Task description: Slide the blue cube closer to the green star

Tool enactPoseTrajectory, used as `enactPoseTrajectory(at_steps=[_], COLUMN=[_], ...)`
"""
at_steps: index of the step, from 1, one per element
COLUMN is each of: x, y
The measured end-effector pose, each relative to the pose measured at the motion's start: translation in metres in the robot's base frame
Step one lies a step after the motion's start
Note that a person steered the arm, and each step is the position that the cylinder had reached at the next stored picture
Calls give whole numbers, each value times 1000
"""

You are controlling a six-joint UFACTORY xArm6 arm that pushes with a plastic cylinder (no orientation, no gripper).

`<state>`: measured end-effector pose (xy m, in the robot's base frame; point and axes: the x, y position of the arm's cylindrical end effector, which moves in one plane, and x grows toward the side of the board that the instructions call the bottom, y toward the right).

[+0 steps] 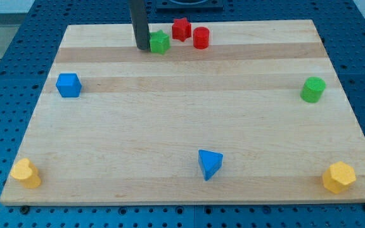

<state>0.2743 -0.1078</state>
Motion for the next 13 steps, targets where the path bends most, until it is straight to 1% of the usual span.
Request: enactPoseTrajectory(at_steps=[2,3,4,5,6,7,8,9,10,11,12,13], x=[-4,47,120,163,150,120,91,65,66,96,129,135], y=[-118,-166,-181,-184,-172,-155,-124,-82,-78,-109,-113,-85])
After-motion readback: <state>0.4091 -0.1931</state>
